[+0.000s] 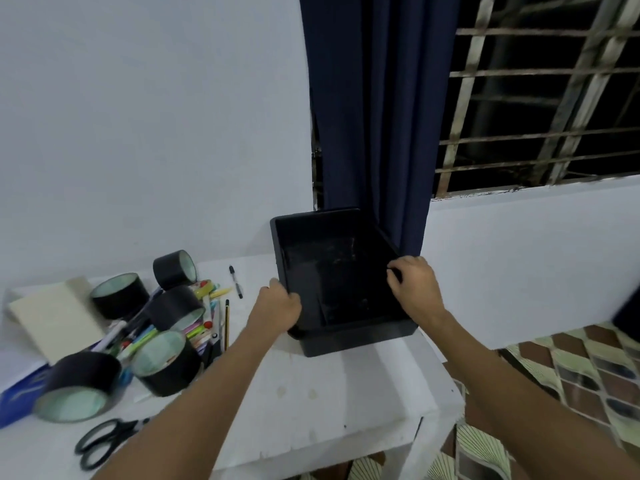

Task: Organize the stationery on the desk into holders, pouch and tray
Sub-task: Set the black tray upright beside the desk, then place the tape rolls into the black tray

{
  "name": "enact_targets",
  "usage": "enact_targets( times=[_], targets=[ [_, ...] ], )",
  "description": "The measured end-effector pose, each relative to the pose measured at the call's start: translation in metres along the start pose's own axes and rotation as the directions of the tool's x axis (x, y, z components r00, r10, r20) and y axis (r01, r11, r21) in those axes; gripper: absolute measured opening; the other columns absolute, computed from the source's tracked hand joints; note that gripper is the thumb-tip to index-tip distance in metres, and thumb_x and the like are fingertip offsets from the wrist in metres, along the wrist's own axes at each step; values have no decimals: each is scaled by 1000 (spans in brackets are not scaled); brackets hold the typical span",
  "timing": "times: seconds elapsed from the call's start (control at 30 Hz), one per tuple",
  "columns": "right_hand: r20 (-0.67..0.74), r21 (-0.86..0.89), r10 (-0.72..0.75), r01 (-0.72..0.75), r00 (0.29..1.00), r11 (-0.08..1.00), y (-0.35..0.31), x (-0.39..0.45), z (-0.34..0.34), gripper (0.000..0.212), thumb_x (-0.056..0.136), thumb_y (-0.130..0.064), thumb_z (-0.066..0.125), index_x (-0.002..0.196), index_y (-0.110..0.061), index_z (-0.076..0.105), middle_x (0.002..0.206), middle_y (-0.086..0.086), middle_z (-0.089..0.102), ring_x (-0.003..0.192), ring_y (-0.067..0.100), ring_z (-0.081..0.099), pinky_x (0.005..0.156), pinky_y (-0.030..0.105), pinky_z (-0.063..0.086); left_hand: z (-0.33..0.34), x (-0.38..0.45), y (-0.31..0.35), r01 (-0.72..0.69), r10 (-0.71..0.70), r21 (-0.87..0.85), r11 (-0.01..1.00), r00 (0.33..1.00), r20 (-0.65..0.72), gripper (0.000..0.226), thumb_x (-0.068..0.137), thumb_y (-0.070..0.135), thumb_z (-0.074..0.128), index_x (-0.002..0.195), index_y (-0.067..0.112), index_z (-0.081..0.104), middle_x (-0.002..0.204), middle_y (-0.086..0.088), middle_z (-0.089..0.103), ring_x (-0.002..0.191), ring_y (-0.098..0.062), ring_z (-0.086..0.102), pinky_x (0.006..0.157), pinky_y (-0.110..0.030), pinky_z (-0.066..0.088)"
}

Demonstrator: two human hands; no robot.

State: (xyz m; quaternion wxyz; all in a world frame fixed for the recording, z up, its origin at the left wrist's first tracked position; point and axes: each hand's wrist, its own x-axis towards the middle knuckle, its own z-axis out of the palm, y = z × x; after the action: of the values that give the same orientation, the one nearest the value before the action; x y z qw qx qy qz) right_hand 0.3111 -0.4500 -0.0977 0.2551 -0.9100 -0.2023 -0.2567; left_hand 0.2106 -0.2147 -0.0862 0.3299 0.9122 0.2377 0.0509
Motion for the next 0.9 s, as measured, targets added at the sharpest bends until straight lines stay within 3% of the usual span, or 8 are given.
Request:
enact_targets(
  times=[0.13,0.23,0.37,0.43,0.57,0.67,0.83,0.9],
  targets=[
    [85,143,-135,122,987,982,-61,20,16,18,89,-17,60,100,-8,71,99,5,69,94,22,57,88,33,48,-45,10,-11,-57,66,71,996,989,-130,47,92,22,46,135,2,45,129,-19,52,115,-33,54,93,-36,44],
    [184,264,-264,211,947,941,-123,36,38,20,90,-21,59,102,-10,70,100,5,68,94,20,57,87,31,48,-91,18,-38,-48,63,76,996,976,-209,45,89,16,49,133,5,50,126,-21,54,114,-31,55,94,-34,45],
    [335,422,-399,243,853,873,-203,46,72,23,91,-24,59,108,-11,69,105,3,67,89,13,57,84,30,50,-150,25,-88,38,18,179,983,953,-302,37,84,7,52,120,1,61,122,-22,59,110,-35,57,90,-33,45],
    [424,464,-474,264,772,846,-238,51,90,26,90,-25,61,113,-13,67,111,2,65,85,9,54,80,26,48,-174,31,-118,112,-40,201,973,942,-333,41,84,6,52,124,3,58,127,-22,55,112,-36,57,93,-35,46],
    [569,476,-613,388,548,789,-286,61,124,42,85,-22,69,124,-11,60,128,5,58,104,17,55,94,23,42,-200,50,-165,173,-84,327,929,960,-269,40,86,7,51,125,3,55,130,-21,50,113,-36,54,88,-34,45],
    [645,464,-608,394,463,793,-312,70,139,49,88,-21,65,134,-10,51,140,6,49,125,22,48,104,29,37,-205,67,-191,179,-106,415,892,975,-194,43,87,8,49,130,5,50,134,-18,49,121,-32,50,96,-36,43],
    [784,400,-533,398,317,826,-334,76,165,38,92,-23,59,130,-19,56,131,3,58,120,24,53,101,39,43,-198,101,-219,189,-200,534,824,979,-37,38,93,16,48,130,7,50,133,-13,53,119,-29,53,94,-34,44],
    [792,401,-529,393,305,827,-336,75,172,33,92,-23,59,124,-17,62,124,5,62,113,24,56,97,38,45,-195,111,-222,208,-238,552,807,971,-17,38,94,18,51,130,8,52,133,-12,54,120,-27,53,96,-31,43]
  ],
)
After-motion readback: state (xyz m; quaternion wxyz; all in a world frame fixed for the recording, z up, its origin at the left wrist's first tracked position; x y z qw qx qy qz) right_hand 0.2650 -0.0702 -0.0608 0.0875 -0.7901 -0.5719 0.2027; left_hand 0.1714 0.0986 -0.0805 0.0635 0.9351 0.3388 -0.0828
